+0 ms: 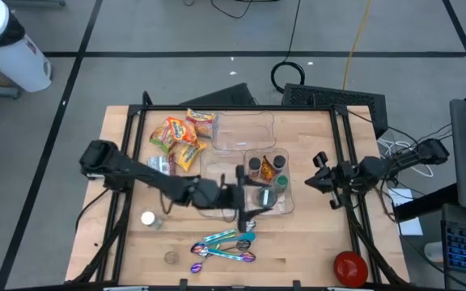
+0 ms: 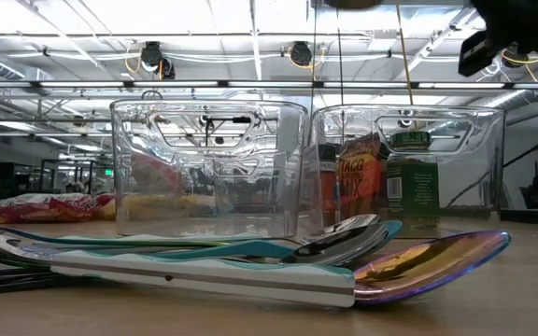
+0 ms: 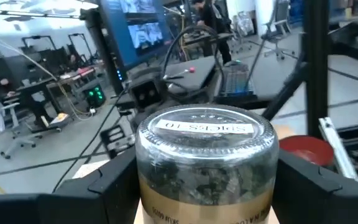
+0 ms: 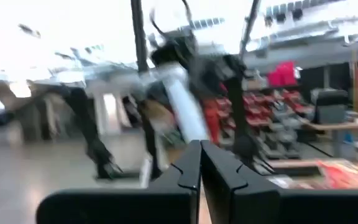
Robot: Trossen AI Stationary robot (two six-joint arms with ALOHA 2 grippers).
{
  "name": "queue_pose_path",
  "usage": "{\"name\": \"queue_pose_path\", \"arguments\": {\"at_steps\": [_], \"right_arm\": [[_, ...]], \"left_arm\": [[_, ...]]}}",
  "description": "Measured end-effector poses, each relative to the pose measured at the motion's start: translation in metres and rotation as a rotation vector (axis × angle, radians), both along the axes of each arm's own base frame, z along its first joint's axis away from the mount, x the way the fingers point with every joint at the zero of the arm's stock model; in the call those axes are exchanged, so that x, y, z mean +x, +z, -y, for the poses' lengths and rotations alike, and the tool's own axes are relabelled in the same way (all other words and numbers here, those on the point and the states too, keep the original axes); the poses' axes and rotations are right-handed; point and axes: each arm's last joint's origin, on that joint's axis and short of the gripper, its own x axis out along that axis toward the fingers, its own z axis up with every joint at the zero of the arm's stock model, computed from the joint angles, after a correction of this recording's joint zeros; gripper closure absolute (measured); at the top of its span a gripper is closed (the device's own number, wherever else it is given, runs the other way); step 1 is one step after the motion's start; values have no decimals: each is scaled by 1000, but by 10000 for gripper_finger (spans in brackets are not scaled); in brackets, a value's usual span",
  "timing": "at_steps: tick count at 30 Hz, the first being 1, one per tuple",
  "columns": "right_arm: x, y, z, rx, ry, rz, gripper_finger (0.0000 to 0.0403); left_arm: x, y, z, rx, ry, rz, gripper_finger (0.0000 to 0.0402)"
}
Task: Pick & Place Food Item
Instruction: Put the gold seasoning bottle into the bottom right transparent bin
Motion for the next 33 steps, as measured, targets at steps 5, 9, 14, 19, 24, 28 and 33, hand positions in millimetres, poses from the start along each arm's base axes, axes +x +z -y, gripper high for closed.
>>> {"name": "queue_pose_path", "arguments": {"at_steps": [5,9,14,19,24,28,33], "right_arm": [[11,-8,-8,-7,75,-100,351],[24,-6,-19,-40,112,-161,255],[47,1,-36,-87,75,-156,129],[82,2,-51,-190,-90,-239,79],[117,11,-67,-286,-138,-242,84],[129,12,-72,-300,-148,-259,94],[127,9,-72,-295,-128,-307,101]], "left_arm": [[10,-4,-22,-49,-3,20,121],[11,-4,-24,-49,-43,18,119],[10,-4,-21,-48,-71,16,119],[9,-5,-17,-47,-89,9,117],[9,-5,-13,-48,-112,2,119],[8,-7,-12,-65,-115,-27,119],[4,-19,-4,-39,-62,-151,115]]}}
